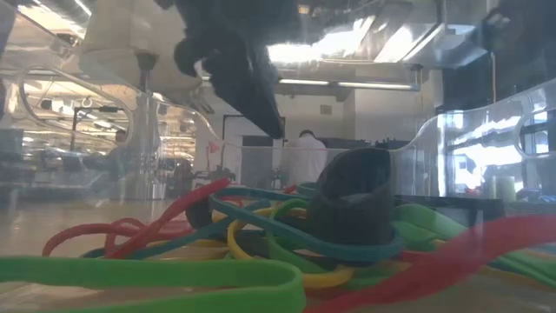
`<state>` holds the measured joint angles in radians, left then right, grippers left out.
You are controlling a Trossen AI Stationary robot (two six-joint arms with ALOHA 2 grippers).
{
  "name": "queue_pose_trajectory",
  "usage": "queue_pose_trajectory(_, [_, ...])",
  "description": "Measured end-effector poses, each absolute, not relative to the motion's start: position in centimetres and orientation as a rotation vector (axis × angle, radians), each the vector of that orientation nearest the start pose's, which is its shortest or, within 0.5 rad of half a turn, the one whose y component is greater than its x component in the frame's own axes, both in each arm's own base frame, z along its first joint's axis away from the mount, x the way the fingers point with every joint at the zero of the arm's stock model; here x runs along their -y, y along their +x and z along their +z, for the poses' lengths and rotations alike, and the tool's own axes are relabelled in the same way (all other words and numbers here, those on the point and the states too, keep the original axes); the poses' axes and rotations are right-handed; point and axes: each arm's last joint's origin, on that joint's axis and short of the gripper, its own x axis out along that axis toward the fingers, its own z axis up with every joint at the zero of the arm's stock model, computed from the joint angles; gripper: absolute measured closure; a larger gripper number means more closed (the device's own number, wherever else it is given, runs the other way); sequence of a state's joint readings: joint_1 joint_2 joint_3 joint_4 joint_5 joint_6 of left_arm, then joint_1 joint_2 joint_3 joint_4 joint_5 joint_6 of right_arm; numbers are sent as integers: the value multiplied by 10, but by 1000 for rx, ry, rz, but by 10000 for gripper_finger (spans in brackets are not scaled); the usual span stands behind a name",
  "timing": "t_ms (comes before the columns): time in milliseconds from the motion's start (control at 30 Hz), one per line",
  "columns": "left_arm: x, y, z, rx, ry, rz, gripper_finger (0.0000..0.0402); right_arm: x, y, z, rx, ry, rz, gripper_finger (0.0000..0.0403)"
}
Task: Pick and place rubber bands into bin
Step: Put the red rubber band into the transparent bin
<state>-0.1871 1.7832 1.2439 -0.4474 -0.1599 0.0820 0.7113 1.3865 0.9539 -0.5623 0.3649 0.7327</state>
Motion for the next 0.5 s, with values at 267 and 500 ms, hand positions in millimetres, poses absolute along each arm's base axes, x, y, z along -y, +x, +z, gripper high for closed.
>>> queue_pose_trajectory(267, [69,389,196,-1149,182,-23,329,-141,168,226,-887,193,22,399])
queue_pose_trajectory(500, [73,392,184,-1238,37,-11,264,-124,148,210,-901,192,13,399])
